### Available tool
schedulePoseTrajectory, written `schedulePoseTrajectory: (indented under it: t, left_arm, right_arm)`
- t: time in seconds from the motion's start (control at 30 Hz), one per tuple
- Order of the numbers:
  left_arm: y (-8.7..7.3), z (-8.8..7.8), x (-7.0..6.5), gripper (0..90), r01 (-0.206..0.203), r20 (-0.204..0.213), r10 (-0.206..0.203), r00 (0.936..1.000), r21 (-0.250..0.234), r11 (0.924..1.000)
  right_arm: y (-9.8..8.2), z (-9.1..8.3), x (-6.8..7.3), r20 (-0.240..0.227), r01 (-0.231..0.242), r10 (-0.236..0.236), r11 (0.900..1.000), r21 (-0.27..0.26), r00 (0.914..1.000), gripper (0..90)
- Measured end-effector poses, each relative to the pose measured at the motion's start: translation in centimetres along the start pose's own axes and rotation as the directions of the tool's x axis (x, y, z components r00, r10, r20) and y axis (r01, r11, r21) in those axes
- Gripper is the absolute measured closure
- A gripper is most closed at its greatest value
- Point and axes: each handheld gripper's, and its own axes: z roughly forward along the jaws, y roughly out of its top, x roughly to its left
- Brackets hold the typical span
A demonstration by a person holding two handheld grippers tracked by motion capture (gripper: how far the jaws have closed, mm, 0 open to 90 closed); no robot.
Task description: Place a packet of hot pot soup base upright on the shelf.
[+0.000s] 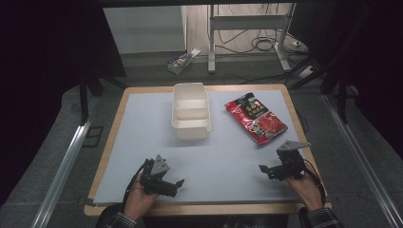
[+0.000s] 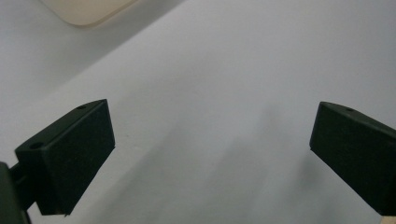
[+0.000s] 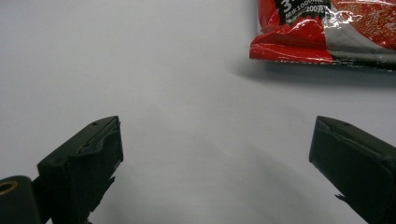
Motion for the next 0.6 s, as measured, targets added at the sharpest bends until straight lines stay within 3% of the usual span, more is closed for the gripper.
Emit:
schedulePoseTrajectory:
  t: [0.2,0.37,0.47,0.57,0.6]
  left_arm:
    - [0.0,0.0,0.0,0.1,-0.002,0.007,0.002,1.0000,0.002,1.0000]
    - [0.0,0.1,-0.1,0.1,-0.003,0.014,0.003,0.9999,0.001,1.0000]
    - [0.0,0.1,-0.1,0.1,-0.005,0.015,0.005,0.9999,0.002,1.0000]
    - [0.0,0.1,-0.1,0.1,-0.005,0.016,0.005,0.9999,0.002,1.0000]
    - [0.0,0.1,-0.1,0.1,-0.007,0.017,0.007,0.9998,0.003,1.0000]
  right_arm:
    - [0.1,0.3,-0.3,-0.005,-0.002,0.002,1.000,0.023,1.0000,3.7]
    - [0.7,0.7,0.1,0.039,0.030,-0.031,0.999,0.033,0.9988,4.4]
    - [1.0,0.7,0.4,0.071,0.057,-0.061,0.997,0.049,0.9956,11.3]
    - [1.3,0.6,0.5,0.086,0.059,-0.062,0.997,0.042,0.9944,19.4]
    - [1.7,0.2,0.2,0.089,0.036,-0.038,0.999,0.025,0.9953,29.2]
